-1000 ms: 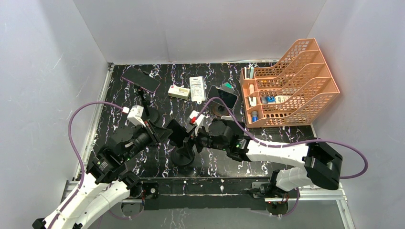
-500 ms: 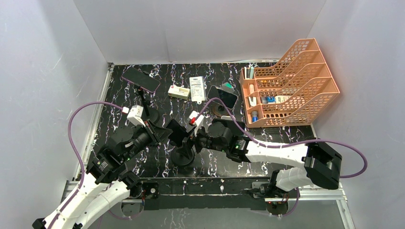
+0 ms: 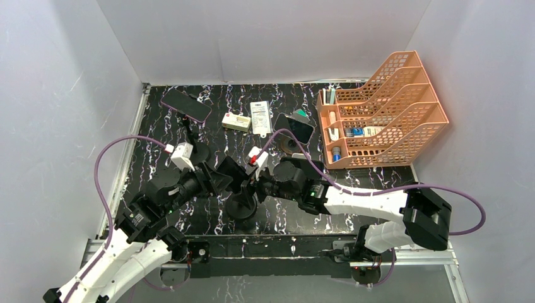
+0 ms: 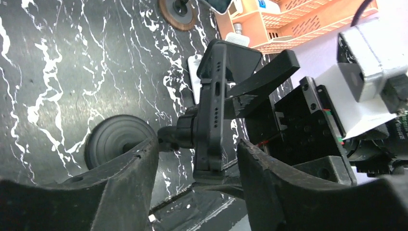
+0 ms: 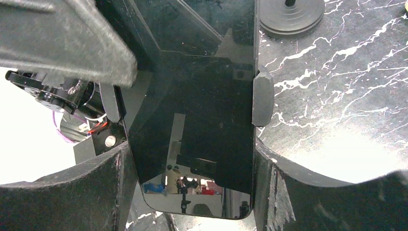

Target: Remove the phone from the phone stand

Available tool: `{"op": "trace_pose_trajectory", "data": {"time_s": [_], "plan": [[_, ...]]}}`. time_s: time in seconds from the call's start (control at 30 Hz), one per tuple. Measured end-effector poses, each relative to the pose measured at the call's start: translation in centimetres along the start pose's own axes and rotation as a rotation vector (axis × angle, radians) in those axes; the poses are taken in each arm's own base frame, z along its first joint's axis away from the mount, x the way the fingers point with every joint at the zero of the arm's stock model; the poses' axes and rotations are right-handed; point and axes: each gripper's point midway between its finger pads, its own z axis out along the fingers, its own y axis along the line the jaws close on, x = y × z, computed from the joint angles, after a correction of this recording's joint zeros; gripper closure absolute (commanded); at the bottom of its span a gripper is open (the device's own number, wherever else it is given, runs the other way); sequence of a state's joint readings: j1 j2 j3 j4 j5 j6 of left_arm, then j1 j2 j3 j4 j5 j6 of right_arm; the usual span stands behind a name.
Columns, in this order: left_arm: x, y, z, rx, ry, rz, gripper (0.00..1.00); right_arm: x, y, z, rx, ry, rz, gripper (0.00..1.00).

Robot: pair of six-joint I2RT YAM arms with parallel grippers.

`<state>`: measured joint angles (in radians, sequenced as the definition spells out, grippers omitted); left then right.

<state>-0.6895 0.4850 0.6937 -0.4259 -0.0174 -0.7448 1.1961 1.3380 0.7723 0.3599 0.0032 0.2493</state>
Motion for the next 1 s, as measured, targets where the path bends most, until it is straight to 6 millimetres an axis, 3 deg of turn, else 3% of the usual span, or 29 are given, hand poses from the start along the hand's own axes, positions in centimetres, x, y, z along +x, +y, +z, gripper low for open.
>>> {"op": "trace_pose_trajectory", "data": {"time_s": [0.1,0.3,0.57,1.0], "plan": [[0.8,0.7,-0.1,-0.020,0.027,0.006,0.23,0.0,-0.1,0.0,0.010,0.008,0.003,0.49],[1.7,1.1,-0.4,-0.019,0.050,0.010,0.23,0.1,-0.3,-0.1,0.027,0.020,0.010,0.51],[3.2,0.5,0.0,0.043,0.111,0.010,0.45,0.1,-0.5,-0.2,0.040,0.020,0.011,0.52],[2.9,-1.0,0.7,0.108,0.116,0.011,0.81,0.1,-0.7,-0.5,0.052,0.027,0.015,0.52]]}}
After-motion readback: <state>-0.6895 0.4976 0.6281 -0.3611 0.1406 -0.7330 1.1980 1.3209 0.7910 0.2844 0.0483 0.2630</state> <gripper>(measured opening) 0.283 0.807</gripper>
